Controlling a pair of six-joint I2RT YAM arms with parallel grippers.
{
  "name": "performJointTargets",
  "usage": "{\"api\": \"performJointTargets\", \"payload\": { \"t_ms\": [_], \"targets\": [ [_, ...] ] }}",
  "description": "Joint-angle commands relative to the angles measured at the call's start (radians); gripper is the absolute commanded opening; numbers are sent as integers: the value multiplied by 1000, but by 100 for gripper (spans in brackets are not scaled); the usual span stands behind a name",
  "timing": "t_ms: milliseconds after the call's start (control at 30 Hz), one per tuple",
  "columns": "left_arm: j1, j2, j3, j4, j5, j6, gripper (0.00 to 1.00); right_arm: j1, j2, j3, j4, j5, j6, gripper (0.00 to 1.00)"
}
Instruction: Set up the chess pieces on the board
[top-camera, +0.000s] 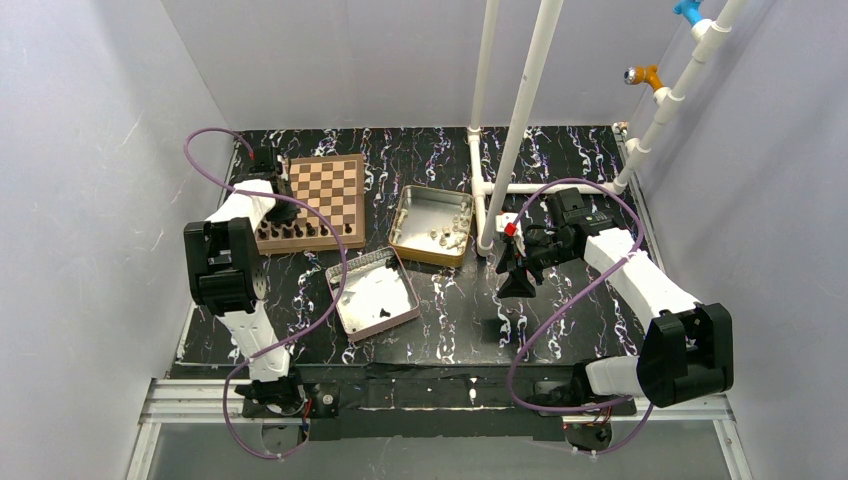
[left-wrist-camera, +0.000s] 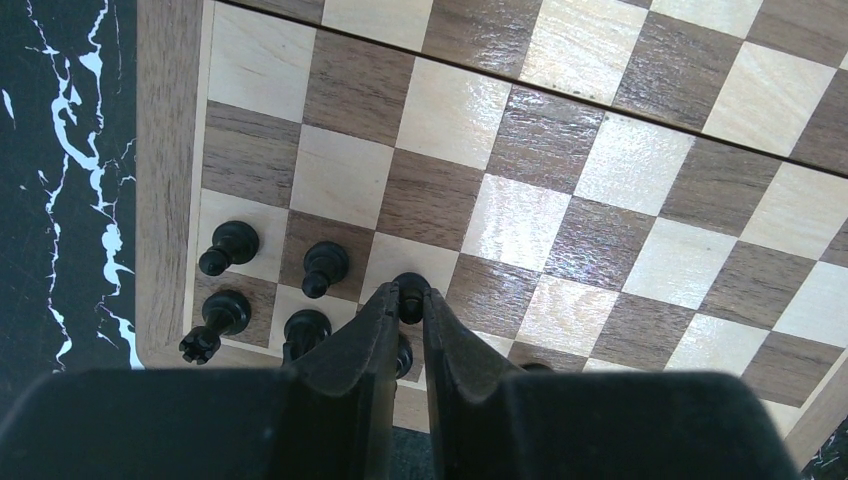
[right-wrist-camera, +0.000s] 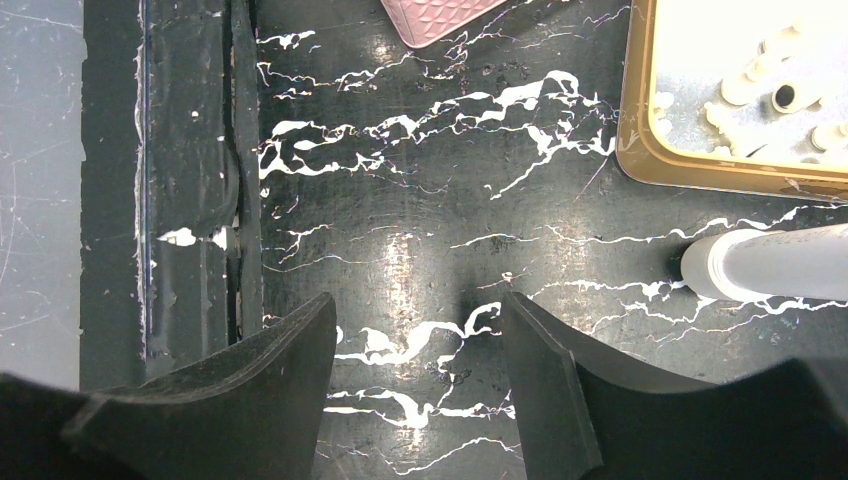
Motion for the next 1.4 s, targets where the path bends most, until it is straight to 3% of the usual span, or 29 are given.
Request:
{"api": "performJointTargets", "payload": {
  "t_ms": [0,367,867,1033,1267,1367],
  "targets": [
    [8,-9,30,-28,-6,-7,14,-6,1,17,2,-18,-3,69],
    [11,-12,43,-34,-9,-6,21,-7,-3,16,-2,-16,-5,69],
    [12,-83,94,-57,-14,16,24,-9,0,26,-2,-16,-5,69],
    [12,-156,96,-78,13,14,34,-10,0,35,-1,-10,0,69],
    [11,-367,27,-153,147,0,60,-21,-10,56,14,15,48,71],
    [12,-469,-11,-185,206,-5,70,-29,-18,67,80,52,182,74]
  ]
}}
